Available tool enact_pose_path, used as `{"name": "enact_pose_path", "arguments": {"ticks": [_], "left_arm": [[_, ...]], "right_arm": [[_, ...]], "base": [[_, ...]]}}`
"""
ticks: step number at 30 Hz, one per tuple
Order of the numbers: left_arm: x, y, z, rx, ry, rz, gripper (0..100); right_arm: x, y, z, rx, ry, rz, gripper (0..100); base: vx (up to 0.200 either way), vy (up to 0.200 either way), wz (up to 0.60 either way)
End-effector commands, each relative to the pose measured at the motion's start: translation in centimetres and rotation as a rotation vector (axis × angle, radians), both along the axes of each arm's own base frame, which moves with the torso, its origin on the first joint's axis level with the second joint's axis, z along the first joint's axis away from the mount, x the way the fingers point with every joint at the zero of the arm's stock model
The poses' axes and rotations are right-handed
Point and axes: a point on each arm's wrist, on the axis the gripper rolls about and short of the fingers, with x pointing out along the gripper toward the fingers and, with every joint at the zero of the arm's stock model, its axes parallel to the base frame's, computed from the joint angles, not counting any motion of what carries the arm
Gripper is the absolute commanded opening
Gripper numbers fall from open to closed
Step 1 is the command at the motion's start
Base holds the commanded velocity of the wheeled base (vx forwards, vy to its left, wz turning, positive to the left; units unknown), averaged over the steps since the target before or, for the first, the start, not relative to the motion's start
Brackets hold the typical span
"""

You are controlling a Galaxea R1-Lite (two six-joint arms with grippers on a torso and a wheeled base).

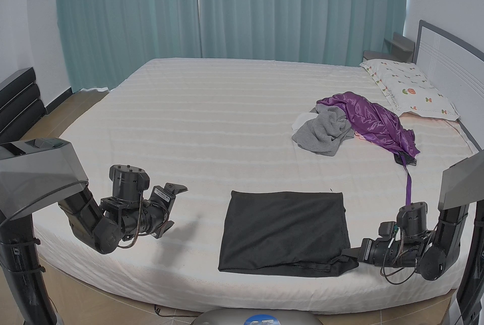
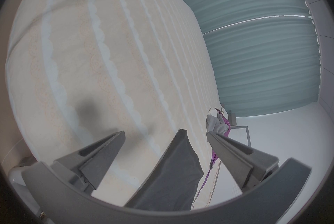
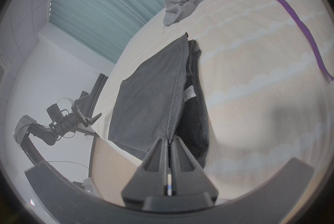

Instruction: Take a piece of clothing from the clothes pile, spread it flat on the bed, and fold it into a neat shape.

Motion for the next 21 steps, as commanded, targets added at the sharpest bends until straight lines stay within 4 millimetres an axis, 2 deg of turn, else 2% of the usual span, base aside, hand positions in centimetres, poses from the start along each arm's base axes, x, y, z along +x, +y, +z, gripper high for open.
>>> {"name": "enact_pose_path", "arguments": {"ticks": [1,21], "left_arm": [[0.0,0.0,0.0,-0.001,0.000,0.000,100],[0.0,0.0,0.0,0.000,-0.002,-0.001,100]], "right_arm": [[-0.5,-0.2,0.0,-0.008,0.009,-0.002,0],[-1.6,-1.6,1.3,-0.060,-0.045,-0.003,0]], "base": [[0.000,0.000,0.00],[0.000,0.000,0.00]]}}
